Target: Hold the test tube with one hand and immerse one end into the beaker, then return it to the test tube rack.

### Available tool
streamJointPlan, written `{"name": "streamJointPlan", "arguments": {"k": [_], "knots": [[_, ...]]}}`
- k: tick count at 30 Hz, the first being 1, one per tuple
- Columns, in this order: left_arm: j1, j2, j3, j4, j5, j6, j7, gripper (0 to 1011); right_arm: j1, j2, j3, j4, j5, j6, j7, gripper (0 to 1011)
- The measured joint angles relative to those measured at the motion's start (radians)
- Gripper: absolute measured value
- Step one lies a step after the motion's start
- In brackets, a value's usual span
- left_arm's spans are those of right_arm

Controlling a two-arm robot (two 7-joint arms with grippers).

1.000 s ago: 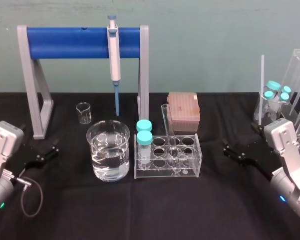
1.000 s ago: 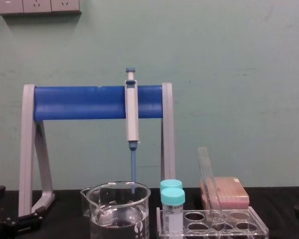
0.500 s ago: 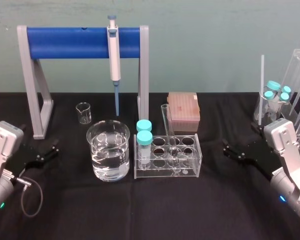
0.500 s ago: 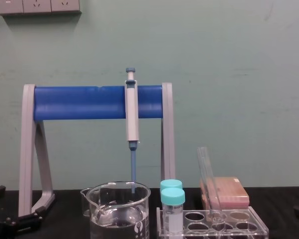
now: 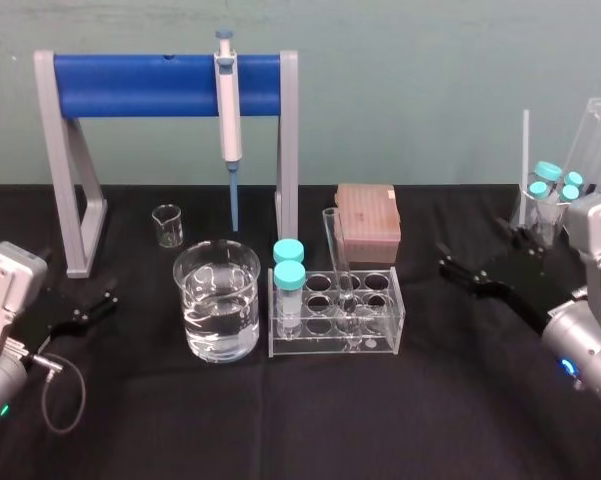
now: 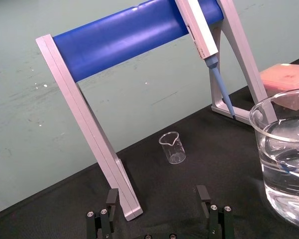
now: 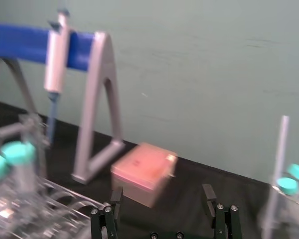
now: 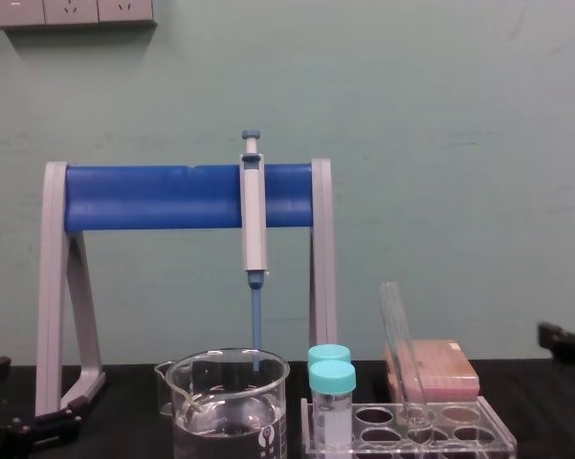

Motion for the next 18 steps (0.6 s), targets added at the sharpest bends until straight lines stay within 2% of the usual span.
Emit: {"name": "streamJointPlan", "arguments": {"k": [5,8,18], "knots": [[0.000,0.000,0.000,0.000,0.000,0.000,0.000,1000,0.014,-0.014,0.009,-0.038,0.064,0.041,0.086,1003],[0.000,0.000,0.000,0.000,0.000,0.000,0.000,1000,0.024,-0.022,0.002,-0.054,0.080,0.057,0.133,1003],[0.000,0.000,0.000,0.000,0.000,0.000,0.000,1000,0.046,-0.041,-0.029,-0.071,0.082,0.081,0.240,1003]]}}
